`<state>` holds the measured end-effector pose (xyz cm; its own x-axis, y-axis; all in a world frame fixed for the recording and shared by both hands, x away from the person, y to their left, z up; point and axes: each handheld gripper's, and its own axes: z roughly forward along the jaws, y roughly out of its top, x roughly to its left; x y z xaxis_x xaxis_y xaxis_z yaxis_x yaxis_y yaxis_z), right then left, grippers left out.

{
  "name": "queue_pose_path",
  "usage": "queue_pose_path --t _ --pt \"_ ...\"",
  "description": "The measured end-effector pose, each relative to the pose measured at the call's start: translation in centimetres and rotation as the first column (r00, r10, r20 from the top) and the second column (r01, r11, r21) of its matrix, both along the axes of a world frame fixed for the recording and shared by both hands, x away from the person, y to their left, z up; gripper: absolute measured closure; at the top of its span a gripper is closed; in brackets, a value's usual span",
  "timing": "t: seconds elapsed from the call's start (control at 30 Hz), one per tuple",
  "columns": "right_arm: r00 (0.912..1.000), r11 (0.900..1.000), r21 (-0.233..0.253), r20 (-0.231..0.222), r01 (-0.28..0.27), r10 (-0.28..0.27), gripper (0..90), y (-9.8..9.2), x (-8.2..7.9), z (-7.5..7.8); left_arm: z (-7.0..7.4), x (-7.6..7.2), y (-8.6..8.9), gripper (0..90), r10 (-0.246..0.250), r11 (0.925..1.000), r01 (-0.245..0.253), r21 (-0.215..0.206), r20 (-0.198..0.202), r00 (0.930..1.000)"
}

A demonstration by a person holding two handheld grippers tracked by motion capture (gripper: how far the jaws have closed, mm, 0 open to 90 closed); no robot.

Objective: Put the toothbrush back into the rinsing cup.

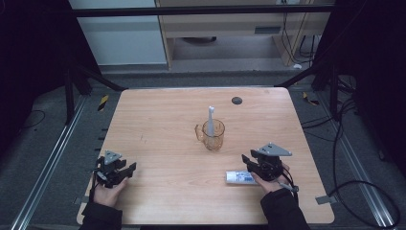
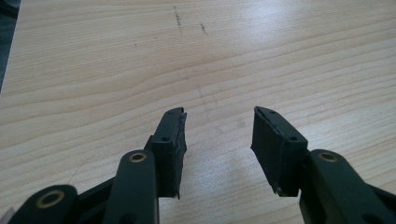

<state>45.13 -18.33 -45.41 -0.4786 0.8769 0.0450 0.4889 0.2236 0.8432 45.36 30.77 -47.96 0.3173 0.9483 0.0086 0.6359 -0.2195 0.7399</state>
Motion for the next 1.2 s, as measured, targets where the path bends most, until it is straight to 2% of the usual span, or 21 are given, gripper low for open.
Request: queue_pose_path --t 0.23,0.33,0.53,1.2 --pt "0.9969 0.999 -0.012 -0.068 -0.04 0.04 74.3 0.8 0.1 -0.9 0.0 0.0 -0.1 53.4 -0.003 1.0 0.003 0.004 0.0 1.0" --pt "0.995 0.998 -0.019 -0.084 -0.056 0.054 79.7 1.3 0.1 -1.1 0.0 0.0 -0.1 53.4 -0.003 1.0 0.003 0.006 -0.003 1.0" --pt "0.9902 0.997 -0.044 -0.127 -0.065 0.059 87.7 1.9 0.4 -1.8 0.0 0.0 -0.1 53.3 -0.003 1.0 0.003 0.008 -0.003 1.0" --pt "0.9792 0.991 -0.058 -0.172 -0.119 0.107 89.9 3.1 0.5 -2.3 -0.1 0.0 -0.1 53.3 -0.004 1.0 0.004 0.009 -0.006 1.0"
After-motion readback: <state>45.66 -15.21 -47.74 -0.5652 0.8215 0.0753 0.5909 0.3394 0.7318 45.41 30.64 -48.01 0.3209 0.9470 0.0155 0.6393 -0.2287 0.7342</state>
